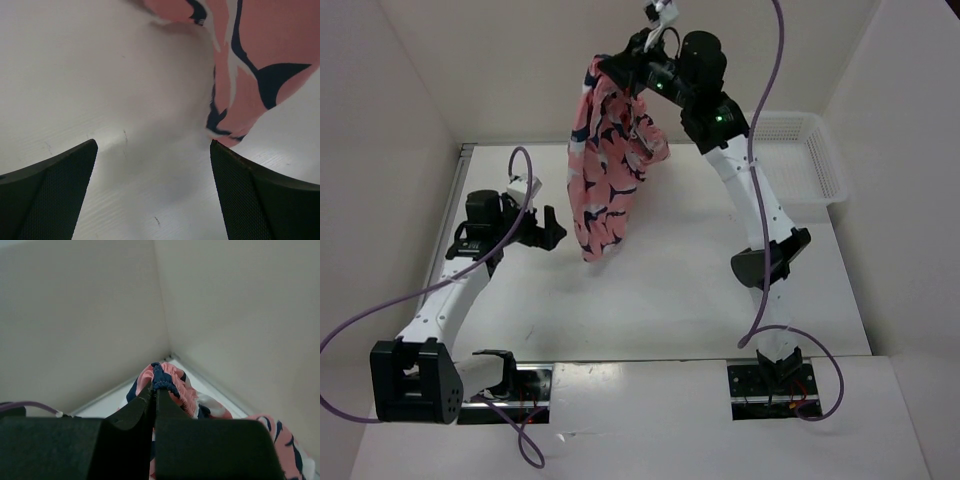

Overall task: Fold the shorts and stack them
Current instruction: Flatten the shorts out

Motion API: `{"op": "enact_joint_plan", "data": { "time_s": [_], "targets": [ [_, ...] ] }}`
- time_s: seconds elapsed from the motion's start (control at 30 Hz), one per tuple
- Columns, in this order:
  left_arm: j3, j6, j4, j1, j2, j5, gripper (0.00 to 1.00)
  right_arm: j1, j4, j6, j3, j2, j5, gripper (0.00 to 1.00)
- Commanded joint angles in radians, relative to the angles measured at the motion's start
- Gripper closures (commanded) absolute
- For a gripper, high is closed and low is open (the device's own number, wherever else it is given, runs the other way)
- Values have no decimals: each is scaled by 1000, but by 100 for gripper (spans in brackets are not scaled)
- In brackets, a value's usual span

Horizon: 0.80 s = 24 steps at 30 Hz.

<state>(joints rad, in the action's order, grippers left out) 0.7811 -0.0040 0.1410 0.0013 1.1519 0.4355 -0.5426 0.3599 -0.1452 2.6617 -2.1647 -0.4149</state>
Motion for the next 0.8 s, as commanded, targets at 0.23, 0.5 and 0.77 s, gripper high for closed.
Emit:
{"op": "enact_joint_plan", "data": {
  "time_s": [0.23, 0.5, 0.77],
  "targets": [
    [72, 4, -74, -32, 40, 68, 0, -8, 16, -33, 193, 46, 136, 100],
    [105, 4, 153, -32, 29, 275, 0, -8, 16, 18, 241, 46, 255, 100],
    [136, 4, 89, -129, -20, 211, 0, -26, 7, 18, 233, 37, 360, 100]
  ]
}}
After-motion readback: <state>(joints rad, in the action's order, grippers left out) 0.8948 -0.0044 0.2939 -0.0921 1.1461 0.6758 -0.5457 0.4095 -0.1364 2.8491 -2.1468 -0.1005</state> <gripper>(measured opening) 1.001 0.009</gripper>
